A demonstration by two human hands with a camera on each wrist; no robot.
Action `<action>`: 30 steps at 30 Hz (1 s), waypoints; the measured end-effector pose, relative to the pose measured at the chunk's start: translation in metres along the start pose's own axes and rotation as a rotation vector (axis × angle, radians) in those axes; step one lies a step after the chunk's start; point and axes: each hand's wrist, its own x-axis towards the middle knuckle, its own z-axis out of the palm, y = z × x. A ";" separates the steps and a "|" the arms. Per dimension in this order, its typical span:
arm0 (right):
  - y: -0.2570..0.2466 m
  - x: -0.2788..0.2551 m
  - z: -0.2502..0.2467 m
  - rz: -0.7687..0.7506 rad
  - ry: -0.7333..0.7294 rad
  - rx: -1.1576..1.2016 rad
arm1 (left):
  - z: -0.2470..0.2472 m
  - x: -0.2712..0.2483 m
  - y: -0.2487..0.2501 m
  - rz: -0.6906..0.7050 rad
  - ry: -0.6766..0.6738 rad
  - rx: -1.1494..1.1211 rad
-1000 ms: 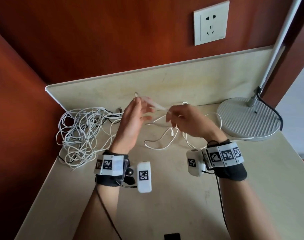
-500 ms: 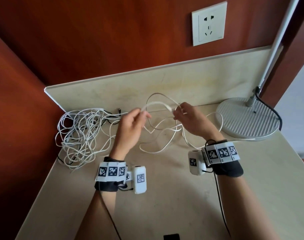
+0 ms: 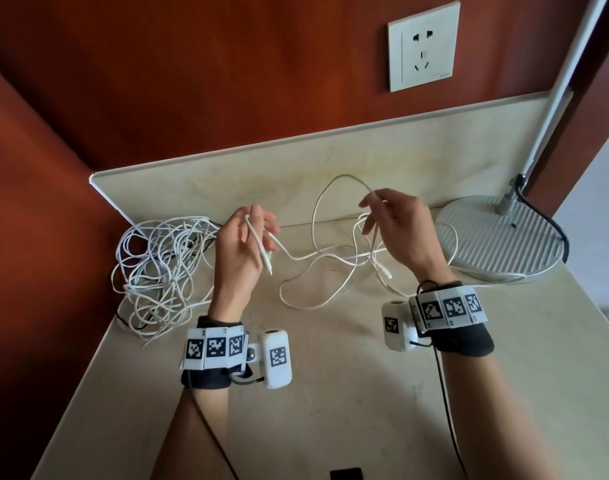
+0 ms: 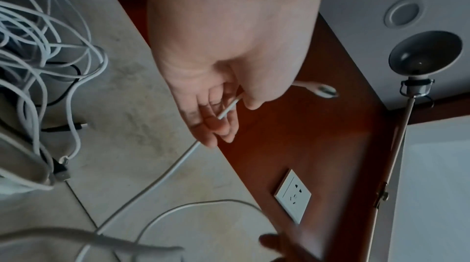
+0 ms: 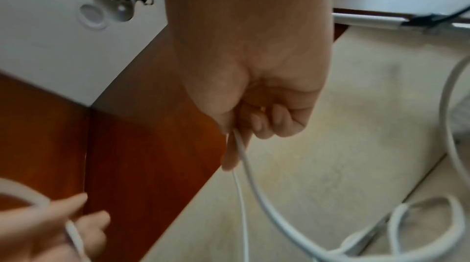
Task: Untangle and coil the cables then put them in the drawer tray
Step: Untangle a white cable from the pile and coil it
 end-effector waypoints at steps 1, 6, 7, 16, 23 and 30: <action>-0.006 0.000 -0.003 -0.004 0.018 0.073 | 0.001 0.000 -0.002 -0.007 -0.004 0.017; -0.011 0.003 -0.011 0.000 0.053 0.201 | -0.008 0.005 -0.019 0.062 -0.229 0.644; -0.008 0.003 -0.011 0.017 0.040 0.203 | -0.012 0.005 -0.021 0.035 -0.339 0.843; -0.014 -0.001 -0.009 -0.041 -0.344 0.128 | 0.022 -0.019 0.004 0.376 -0.301 0.756; -0.048 -0.018 -0.024 -0.126 -0.316 0.122 | 0.052 -0.012 0.020 0.525 -0.306 0.682; -0.053 -0.043 -0.035 -0.030 -0.340 0.013 | 0.049 0.009 0.023 0.466 -0.078 0.688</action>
